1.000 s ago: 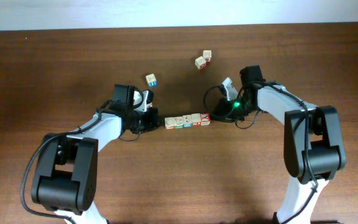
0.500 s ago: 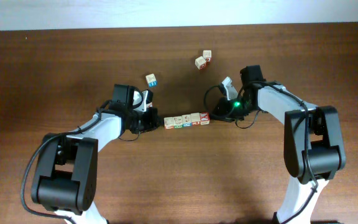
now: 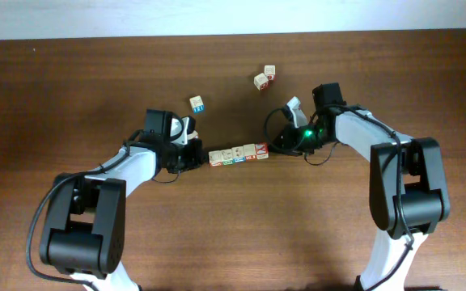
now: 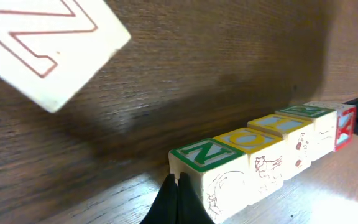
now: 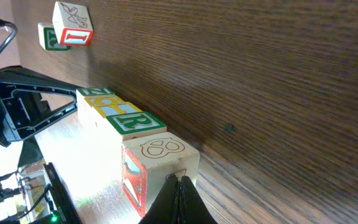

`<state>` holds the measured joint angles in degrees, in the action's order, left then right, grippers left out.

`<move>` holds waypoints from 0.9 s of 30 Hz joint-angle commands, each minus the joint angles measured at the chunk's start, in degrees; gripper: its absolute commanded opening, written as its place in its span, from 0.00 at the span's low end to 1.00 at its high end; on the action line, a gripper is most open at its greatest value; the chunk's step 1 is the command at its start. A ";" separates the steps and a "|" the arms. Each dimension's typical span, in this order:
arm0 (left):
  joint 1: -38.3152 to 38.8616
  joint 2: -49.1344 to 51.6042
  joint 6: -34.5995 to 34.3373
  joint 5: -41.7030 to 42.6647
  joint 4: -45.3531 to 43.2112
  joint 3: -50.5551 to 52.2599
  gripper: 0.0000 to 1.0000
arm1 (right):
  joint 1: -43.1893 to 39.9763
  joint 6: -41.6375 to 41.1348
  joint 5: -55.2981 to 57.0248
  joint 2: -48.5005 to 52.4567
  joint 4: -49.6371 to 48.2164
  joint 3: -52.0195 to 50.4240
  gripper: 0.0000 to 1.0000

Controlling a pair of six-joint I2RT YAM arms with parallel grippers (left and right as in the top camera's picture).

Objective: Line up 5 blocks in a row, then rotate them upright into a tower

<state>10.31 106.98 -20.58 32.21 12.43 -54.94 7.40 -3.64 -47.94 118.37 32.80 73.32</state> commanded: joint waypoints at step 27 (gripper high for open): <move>1.05 0.37 0.48 4.04 -0.39 0.52 0.00 | 7.69 1.27 -5.42 -2.08 4.09 5.75 0.04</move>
<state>9.54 107.00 -20.58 28.99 12.67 -54.57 10.41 -2.96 -47.92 117.75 36.71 77.91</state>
